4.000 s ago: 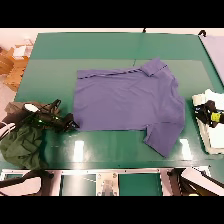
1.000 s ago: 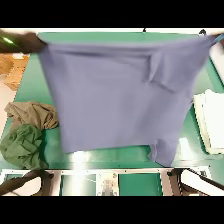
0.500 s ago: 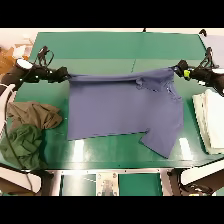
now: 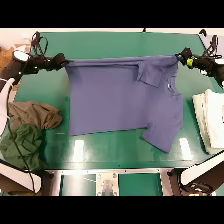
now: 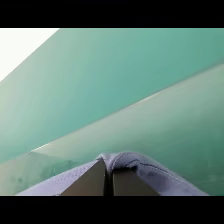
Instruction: Fold the shirts.
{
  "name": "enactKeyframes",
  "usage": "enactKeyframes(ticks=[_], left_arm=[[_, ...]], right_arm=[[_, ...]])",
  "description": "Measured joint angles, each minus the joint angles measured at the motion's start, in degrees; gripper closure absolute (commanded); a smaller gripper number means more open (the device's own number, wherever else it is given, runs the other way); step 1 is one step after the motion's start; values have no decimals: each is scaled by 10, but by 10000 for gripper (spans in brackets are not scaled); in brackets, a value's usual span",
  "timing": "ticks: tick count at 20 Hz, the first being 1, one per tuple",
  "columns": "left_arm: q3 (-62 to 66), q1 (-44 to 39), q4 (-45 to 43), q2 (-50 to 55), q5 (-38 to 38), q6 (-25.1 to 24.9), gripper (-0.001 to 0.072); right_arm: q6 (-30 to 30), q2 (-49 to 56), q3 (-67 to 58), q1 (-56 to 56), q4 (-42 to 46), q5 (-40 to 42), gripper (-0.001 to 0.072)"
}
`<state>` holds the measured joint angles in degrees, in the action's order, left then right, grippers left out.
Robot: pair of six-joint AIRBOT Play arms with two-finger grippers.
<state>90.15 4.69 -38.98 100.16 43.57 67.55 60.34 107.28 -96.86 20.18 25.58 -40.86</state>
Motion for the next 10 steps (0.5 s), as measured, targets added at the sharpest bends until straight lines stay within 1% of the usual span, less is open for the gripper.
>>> enactKeyframes(ticks=[3,6,8,10], left_arm=[[7,0,2,18,22,5,682],[10,0,-3,33,66,12,681],[10,0,-20,38,98,29,682],[10,0,-52,42,132,59,681]], right_arm=[[7,2,-5,1,42,-10,697],[16,2,-7,1,107,-39,698],[22,2,-8,3,154,-63,698],[25,2,-8,6,195,-87,698]])
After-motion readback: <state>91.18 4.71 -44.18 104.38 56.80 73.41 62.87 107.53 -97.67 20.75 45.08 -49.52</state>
